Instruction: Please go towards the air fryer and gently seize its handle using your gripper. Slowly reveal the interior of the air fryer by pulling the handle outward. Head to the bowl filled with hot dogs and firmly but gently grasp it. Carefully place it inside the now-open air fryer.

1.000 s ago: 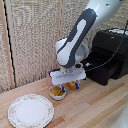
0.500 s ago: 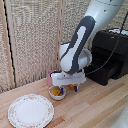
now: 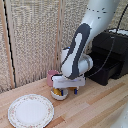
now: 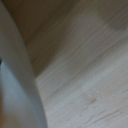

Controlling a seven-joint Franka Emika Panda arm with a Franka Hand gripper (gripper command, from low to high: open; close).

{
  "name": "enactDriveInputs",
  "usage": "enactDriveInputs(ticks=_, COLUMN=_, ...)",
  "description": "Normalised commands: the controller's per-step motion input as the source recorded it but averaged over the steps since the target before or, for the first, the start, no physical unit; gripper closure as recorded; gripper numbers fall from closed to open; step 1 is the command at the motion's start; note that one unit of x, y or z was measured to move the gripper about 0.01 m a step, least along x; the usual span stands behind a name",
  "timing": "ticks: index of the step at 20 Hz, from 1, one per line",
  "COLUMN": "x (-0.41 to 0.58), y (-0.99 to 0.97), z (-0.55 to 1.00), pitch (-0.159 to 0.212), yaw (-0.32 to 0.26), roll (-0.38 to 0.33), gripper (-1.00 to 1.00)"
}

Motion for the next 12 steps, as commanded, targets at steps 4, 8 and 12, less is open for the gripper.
enactDriveInputs(ticks=4, x=0.000, y=0.00, z=0.04, pitch=-0.053, yaw=-0.051, roll=0.000, gripper=1.00)
enactDriveInputs(ticks=8, x=-0.014, y=-0.02, z=0.02, pitch=-0.023, yaw=-0.025, roll=0.014, gripper=1.00)
enactDriveInputs(ticks=12, x=-0.061, y=0.00, z=-0.01, pitch=0.000, yaw=0.020, roll=0.015, gripper=1.00)
